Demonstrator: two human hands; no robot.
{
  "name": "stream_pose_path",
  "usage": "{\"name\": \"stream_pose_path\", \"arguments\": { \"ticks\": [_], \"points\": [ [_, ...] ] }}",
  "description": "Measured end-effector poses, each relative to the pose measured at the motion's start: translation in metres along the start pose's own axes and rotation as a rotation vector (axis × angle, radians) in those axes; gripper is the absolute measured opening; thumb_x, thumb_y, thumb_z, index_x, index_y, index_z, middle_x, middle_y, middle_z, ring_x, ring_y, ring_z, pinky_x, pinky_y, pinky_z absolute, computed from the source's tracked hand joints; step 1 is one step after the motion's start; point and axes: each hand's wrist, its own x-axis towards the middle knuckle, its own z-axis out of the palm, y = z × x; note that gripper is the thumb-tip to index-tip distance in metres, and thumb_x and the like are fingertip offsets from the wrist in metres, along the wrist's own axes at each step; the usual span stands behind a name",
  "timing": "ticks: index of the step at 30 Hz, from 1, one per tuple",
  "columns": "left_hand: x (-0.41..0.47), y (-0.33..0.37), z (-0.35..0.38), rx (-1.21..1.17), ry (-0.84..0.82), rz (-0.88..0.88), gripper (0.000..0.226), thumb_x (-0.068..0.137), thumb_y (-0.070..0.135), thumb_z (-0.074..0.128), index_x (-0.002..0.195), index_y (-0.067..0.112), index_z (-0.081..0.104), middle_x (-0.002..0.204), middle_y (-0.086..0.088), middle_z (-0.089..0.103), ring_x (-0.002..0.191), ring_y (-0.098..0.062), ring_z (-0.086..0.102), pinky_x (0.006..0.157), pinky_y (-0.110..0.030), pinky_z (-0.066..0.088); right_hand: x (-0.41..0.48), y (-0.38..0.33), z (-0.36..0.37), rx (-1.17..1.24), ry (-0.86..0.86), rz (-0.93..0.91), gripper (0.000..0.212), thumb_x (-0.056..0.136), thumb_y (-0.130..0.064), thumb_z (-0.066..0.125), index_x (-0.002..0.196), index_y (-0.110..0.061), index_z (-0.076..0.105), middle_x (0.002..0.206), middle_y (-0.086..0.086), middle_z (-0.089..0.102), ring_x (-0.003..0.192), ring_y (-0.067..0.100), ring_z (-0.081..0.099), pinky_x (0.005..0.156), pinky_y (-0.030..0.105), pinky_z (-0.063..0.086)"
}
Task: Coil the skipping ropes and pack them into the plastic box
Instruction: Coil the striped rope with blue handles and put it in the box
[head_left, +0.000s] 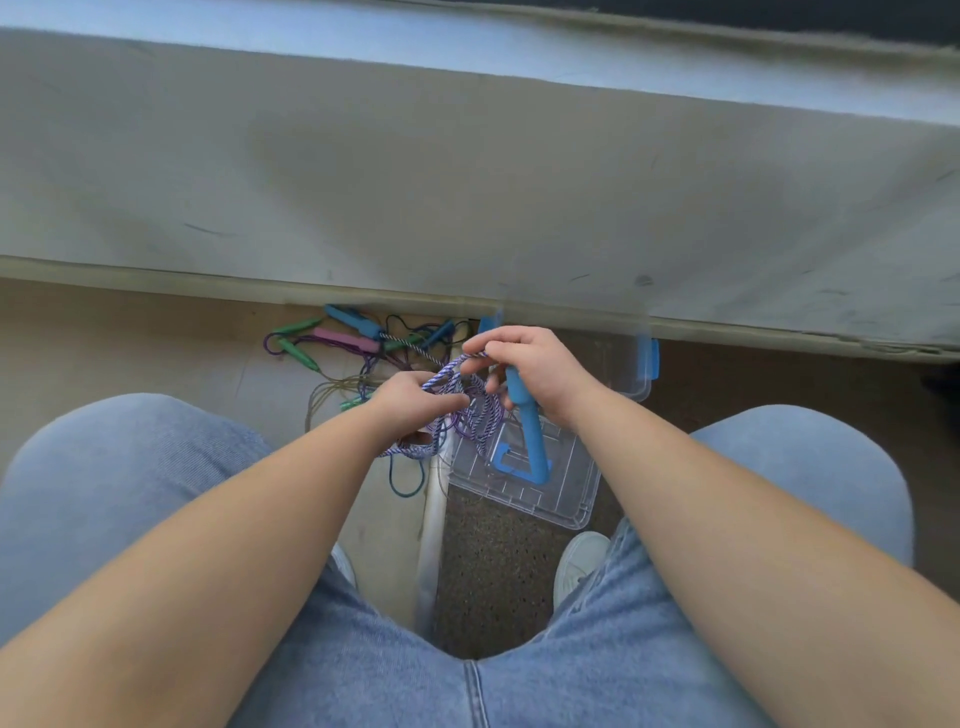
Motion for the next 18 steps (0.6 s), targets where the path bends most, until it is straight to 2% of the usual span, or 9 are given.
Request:
{"name": "stream_pose_path", "arguments": {
  "ticks": [3, 6, 8, 10, 12, 14, 15, 16, 18],
  "points": [
    [0.005, 0.002, 0.001, 0.066, 0.041, 0.016, 0.021, 0.086, 0.036, 0.067, 0.086, 0.015, 0.069, 0.068, -0.004, 0.052, 0.060, -0.020, 0.052, 0.056, -0.029, 0.047, -0.002, 0.000, -0.004, 0.040, -0.046, 0.031, 0.029, 0.098, -0.002, 0.044, 0.096, -0.007, 0.072, 0.087, 0.016, 0.074, 0.061, 0.020, 0.058, 0.046, 0.028, 0.044],
    [0.006, 0.005, -0.001, 0.096, 0.079, 0.017, 0.023, 0.087, 0.034, 0.057, 0.082, 0.015, 0.069, 0.071, -0.004, 0.056, 0.066, -0.023, 0.050, 0.064, -0.031, 0.040, 0.002, 0.002, -0.007, 0.004, 0.011, 0.118, 0.030, 0.088, 0.002, 0.041, 0.093, -0.006, 0.070, 0.081, 0.016, 0.072, 0.059, 0.020, 0.056, 0.048, 0.028, 0.042],
    [0.004, 0.011, -0.001, -0.137, 0.094, 0.012, 0.024, 0.093, 0.029, 0.051, 0.081, 0.014, 0.065, 0.072, -0.003, 0.058, 0.064, -0.020, 0.051, 0.058, -0.024, 0.043, 0.008, 0.007, -0.008, -0.148, 0.104, 0.198, 0.033, 0.086, 0.001, 0.038, 0.097, -0.008, 0.067, 0.075, 0.010, 0.069, 0.057, 0.018, 0.055, 0.054, 0.028, 0.044],
    [-0.001, 0.020, -0.003, -0.403, 0.057, -0.014, 0.032, 0.101, 0.029, 0.043, 0.089, 0.011, 0.065, 0.065, -0.001, 0.055, 0.056, -0.016, 0.049, 0.047, -0.019, 0.042, 0.012, 0.013, -0.009, -0.389, 0.134, 0.261, 0.032, 0.091, -0.003, 0.040, 0.109, -0.011, 0.065, 0.077, 0.004, 0.072, 0.066, 0.016, 0.060, 0.070, 0.031, 0.050],
    [-0.002, 0.026, -0.003, -0.487, 0.004, 0.013, 0.038, 0.103, 0.030, 0.037, 0.098, 0.010, 0.069, 0.062, -0.001, 0.055, 0.053, -0.015, 0.048, 0.052, -0.025, 0.043, 0.012, 0.018, -0.008, -0.529, 0.043, 0.337, 0.029, 0.094, -0.006, 0.051, 0.117, -0.016, 0.066, 0.088, -0.001, 0.075, 0.081, 0.014, 0.064, 0.081, 0.033, 0.053],
    [-0.004, 0.029, -0.001, -0.461, -0.052, 0.050, 0.038, 0.099, 0.024, 0.036, 0.102, 0.009, 0.071, 0.064, -0.001, 0.057, 0.051, -0.015, 0.047, 0.054, -0.028, 0.040, 0.012, 0.022, -0.003, -0.493, -0.020, 0.381, 0.030, 0.095, -0.007, 0.058, 0.119, -0.023, 0.066, 0.092, -0.007, 0.071, 0.084, 0.014, 0.061, 0.071, 0.031, 0.048],
    [-0.007, 0.031, 0.000, -0.429, -0.077, 0.063, 0.037, 0.096, 0.021, 0.038, 0.100, 0.009, 0.072, 0.066, -0.003, 0.059, 0.051, -0.015, 0.048, 0.052, -0.028, 0.041, 0.012, 0.022, 0.002, -0.429, -0.020, 0.374, 0.031, 0.097, -0.008, 0.055, 0.119, -0.027, 0.067, 0.095, -0.007, 0.071, 0.083, 0.014, 0.060, 0.070, 0.031, 0.048],
    [-0.010, 0.032, 0.001, -0.383, -0.098, 0.074, 0.034, 0.093, 0.021, 0.043, 0.096, 0.009, 0.074, 0.068, -0.005, 0.060, 0.052, -0.016, 0.050, 0.052, -0.029, 0.043, 0.012, 0.021, 0.007, -0.350, -0.001, 0.351, 0.035, 0.099, -0.008, 0.049, 0.116, -0.032, 0.069, 0.100, -0.004, 0.072, 0.084, 0.016, 0.061, 0.075, 0.034, 0.051],
    [-0.015, 0.031, 0.003, -0.320, -0.154, 0.113, 0.025, 0.092, 0.018, 0.053, 0.097, 0.010, 0.076, 0.076, -0.010, 0.067, 0.059, -0.018, 0.059, 0.055, -0.031, 0.051, 0.015, 0.019, 0.012, -0.129, 0.071, 0.303, 0.047, 0.097, -0.002, 0.040, 0.111, -0.034, 0.070, 0.107, 0.002, 0.073, 0.088, 0.022, 0.065, 0.085, 0.052, 0.055]
  ]
}}
